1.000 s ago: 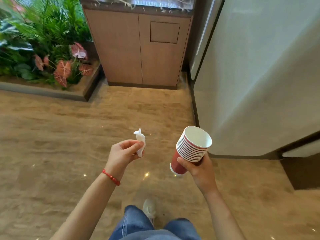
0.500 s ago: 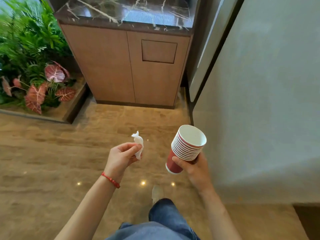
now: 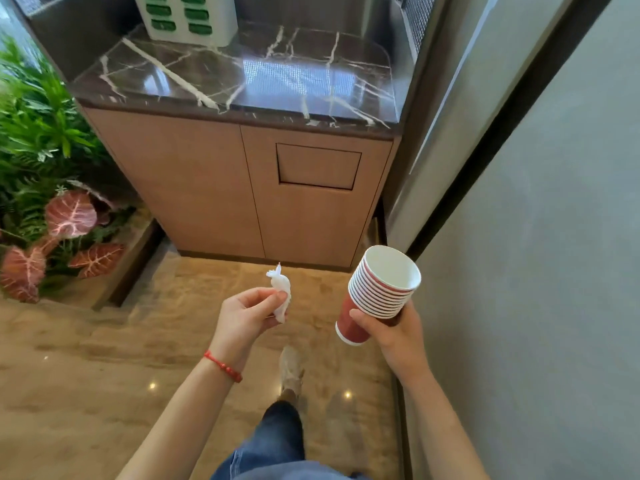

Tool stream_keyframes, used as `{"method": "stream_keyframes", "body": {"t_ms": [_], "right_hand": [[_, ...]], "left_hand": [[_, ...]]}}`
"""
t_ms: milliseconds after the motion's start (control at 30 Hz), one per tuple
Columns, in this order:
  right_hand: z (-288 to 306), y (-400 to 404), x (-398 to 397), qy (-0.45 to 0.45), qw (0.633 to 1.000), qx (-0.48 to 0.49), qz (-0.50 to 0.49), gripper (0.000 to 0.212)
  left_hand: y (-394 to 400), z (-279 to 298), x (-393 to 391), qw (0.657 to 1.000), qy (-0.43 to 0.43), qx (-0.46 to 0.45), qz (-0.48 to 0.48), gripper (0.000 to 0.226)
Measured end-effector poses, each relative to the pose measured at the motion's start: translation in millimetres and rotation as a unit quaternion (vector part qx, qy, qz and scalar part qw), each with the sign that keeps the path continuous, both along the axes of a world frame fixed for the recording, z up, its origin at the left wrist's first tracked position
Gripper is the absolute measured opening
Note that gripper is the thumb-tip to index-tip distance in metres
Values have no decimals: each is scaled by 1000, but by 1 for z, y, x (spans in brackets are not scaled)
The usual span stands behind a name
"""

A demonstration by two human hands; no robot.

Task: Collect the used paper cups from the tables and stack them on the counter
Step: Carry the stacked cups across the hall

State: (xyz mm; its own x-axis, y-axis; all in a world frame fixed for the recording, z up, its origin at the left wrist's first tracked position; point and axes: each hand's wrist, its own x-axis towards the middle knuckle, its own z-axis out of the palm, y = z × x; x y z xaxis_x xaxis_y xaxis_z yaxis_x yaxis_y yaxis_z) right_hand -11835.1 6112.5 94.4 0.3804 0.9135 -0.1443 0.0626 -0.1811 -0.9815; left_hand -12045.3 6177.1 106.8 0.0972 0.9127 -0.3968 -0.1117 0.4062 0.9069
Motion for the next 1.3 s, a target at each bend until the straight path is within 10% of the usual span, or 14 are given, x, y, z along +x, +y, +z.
{"method": "stream_keyframes", "body": {"t_ms": [433,1300], "right_hand": [[19,259,60,-13,998,21,-60,67],[34,557,179,-69,993,51,-85,61]], "left_hand": [[283,27,70,999,2,26,-42,6],[573,45,201,995,-1,5,-96,18]]}}
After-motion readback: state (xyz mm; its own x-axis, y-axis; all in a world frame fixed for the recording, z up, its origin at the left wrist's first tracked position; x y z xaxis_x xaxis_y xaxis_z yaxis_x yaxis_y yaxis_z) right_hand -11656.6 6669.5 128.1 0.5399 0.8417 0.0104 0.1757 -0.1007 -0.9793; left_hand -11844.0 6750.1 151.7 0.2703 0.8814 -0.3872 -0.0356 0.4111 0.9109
